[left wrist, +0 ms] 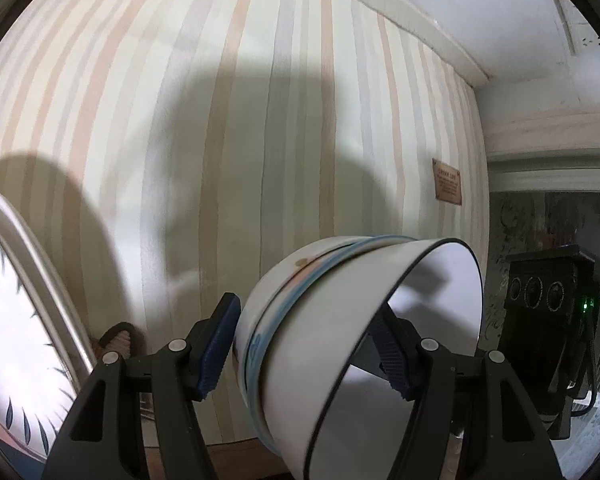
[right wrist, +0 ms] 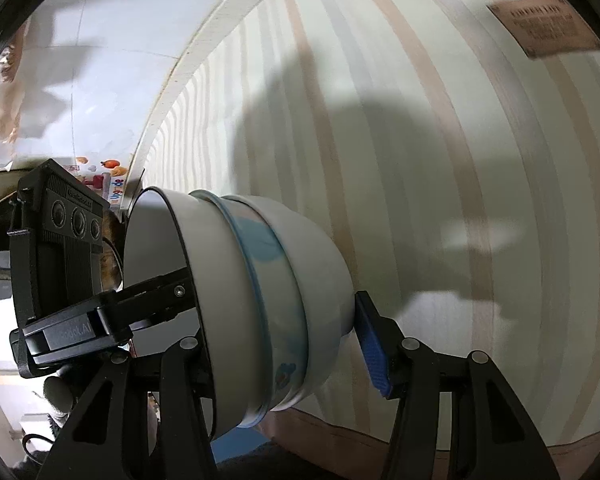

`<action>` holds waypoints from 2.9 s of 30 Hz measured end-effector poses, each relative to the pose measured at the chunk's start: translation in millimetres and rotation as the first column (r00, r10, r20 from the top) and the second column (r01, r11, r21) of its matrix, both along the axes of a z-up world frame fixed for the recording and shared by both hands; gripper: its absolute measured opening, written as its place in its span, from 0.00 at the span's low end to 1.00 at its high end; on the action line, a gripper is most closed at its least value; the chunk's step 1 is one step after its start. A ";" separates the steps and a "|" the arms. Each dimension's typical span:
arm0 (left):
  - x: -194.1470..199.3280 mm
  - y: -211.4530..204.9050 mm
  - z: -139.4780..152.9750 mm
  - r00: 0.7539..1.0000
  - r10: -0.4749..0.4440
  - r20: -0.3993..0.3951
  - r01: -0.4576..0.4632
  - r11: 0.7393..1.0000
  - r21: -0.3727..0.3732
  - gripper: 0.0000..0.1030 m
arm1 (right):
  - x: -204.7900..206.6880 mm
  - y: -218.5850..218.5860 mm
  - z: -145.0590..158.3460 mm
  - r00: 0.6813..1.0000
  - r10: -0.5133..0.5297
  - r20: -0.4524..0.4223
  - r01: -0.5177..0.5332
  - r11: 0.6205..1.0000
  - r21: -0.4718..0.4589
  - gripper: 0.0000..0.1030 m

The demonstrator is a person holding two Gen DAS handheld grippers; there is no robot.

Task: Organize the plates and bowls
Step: 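Grasp the bowl stack rim with both grippers and lift it, then carry the bowl stack onto the plate stack on the cat-print mat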

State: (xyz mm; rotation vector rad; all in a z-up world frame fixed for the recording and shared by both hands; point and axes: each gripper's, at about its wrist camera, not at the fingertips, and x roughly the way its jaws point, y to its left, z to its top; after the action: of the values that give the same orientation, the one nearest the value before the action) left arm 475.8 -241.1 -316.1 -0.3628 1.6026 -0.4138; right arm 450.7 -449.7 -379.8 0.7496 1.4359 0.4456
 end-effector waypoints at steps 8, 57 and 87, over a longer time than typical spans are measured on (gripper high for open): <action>-2.6 24.2 33.3 0.999 0.021 0.044 -0.021 1.000 0.011 0.61 | 7.4 22.1 27.0 0.999 0.039 0.034 -0.039 0.999 0.006 0.55; -23.6 231.6 11.2 0.986 0.165 -0.003 -0.165 0.986 0.029 0.61 | -2.8 261.3 20.5 0.981 0.193 0.001 -0.193 0.981 -0.030 0.55; -77.6 237.3 104.6 0.949 0.043 0.312 -0.155 0.926 0.343 0.65 | -47.2 263.7 113.4 0.975 0.159 0.157 -0.092 0.926 -0.367 0.55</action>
State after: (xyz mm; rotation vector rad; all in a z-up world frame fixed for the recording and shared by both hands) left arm 398.2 -3.8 -211.5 -0.0900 1.3209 -0.0790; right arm 403.5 -186.0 -266.4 0.3143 1.3450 0.3282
